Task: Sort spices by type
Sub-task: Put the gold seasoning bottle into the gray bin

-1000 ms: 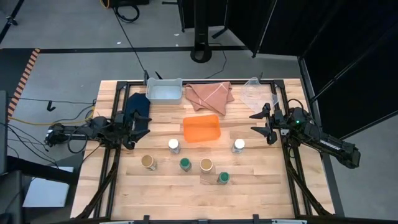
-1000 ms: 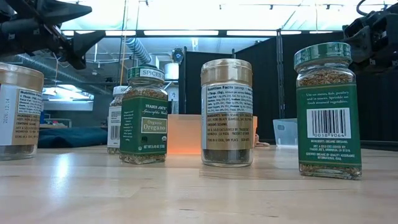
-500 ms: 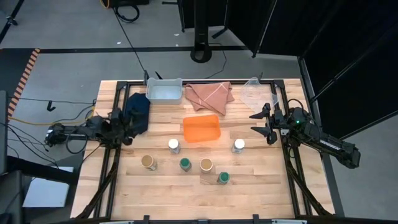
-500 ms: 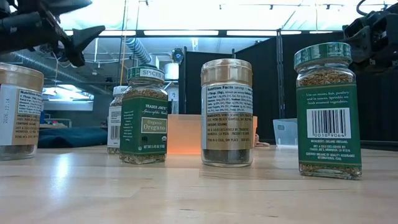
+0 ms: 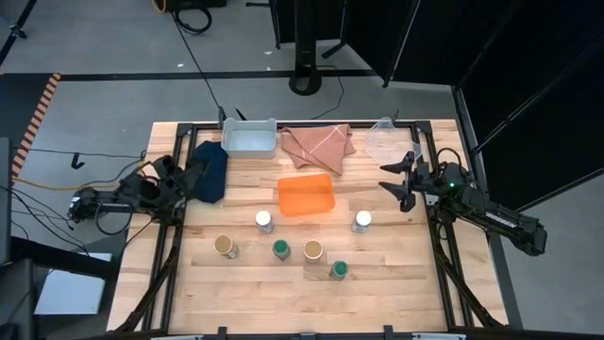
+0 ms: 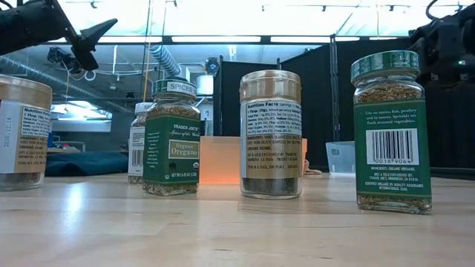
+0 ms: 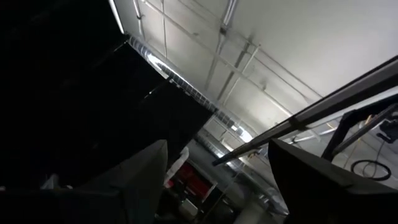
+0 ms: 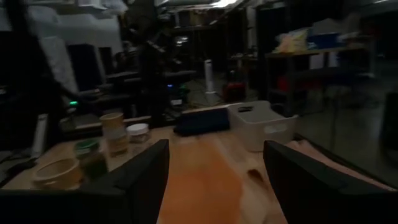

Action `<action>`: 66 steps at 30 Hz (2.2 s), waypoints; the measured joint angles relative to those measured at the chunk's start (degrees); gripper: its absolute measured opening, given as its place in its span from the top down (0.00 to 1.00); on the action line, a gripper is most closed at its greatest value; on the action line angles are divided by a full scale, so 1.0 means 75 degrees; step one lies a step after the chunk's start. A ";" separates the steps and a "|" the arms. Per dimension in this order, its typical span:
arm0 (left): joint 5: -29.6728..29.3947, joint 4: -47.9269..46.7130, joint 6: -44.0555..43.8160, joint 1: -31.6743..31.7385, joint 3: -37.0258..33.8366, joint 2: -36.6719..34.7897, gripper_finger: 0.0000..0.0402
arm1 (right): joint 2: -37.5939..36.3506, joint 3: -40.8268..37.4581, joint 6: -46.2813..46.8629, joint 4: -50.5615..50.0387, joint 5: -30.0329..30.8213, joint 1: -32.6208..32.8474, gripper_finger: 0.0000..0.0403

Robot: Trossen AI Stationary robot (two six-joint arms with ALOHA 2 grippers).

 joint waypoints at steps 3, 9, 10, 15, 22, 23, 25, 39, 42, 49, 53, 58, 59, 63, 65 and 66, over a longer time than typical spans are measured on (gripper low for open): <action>-0.0157 0.0000 -0.0003 0.0000 0.0000 0.0000 0.29 | -0.0001 0.0000 0.0000 -0.0002 0.0137 -0.0001 0.34; -0.0201 -0.0075 -0.0225 -0.0003 0.0135 0.0091 0.29 | -0.0003 0.0000 0.0000 -0.0002 0.0135 0.0000 0.34; -0.0063 -0.0072 -0.0225 -0.0003 0.0294 0.0189 0.29 | 0.0000 0.0000 0.0000 -0.0002 0.0132 0.0000 0.34; 0.0474 0.0000 0.0062 -0.0003 0.1487 0.1059 0.29 | 0.0000 0.0000 0.1210 0.0365 -0.0429 0.0006 0.34; 0.0987 -0.0006 0.0981 -0.0006 0.3410 0.2732 0.29 | -0.0003 0.0003 0.4247 0.1740 -0.0772 0.0021 0.34; 0.1014 -0.0013 0.1013 -0.0003 0.3613 0.2919 0.29 | -0.0003 0.0001 0.4428 0.1983 -0.0802 0.0026 0.34; 0.1088 -0.0017 0.1019 -0.0003 0.3980 0.3251 0.29 | 0.0000 0.0003 0.4874 0.2638 -0.0800 0.0026 0.34; 0.2736 -0.0052 0.1016 -0.0005 0.4861 0.3637 0.29 | -0.0003 0.0003 0.5277 0.7306 -0.0669 0.0026 0.34; 0.2770 -0.0226 0.1019 -0.0003 0.4861 0.3640 0.29 | -0.0003 0.0003 0.5083 0.7252 -0.0619 0.0026 0.34; 0.2771 -0.0990 0.1028 -0.0003 0.4861 0.3640 0.29 | -0.0003 0.0003 0.4551 0.6817 0.0119 0.0026 0.34; 0.2765 -0.1373 0.1031 -0.0003 0.4861 0.3642 0.29 | -0.0003 0.0003 0.4777 0.5958 0.0332 0.0026 0.34; 0.2764 -0.1717 0.1034 -0.0003 0.4861 0.3646 0.29 | 0.0000 0.0003 0.5062 0.3317 0.0402 0.0026 0.34; 0.2761 -0.1763 0.1034 -0.0003 0.4861 0.3646 0.29 | 0.0000 0.0003 0.5124 0.2907 0.0521 0.0026 0.34; 0.2759 -0.1833 0.1031 -0.0003 0.4861 0.3649 0.29 | 0.0000 0.0003 0.5618 0.2172 0.0975 0.0026 0.34; 0.2750 -0.1839 0.1033 -0.0003 0.4861 0.3649 0.29 | 0.0000 0.0003 0.5657 0.2187 0.0995 0.0026 0.34; 0.2722 -0.1843 0.1034 -0.0003 0.4861 0.3649 0.29 | 0.0000 0.0003 0.5652 0.2224 0.0995 0.0026 0.34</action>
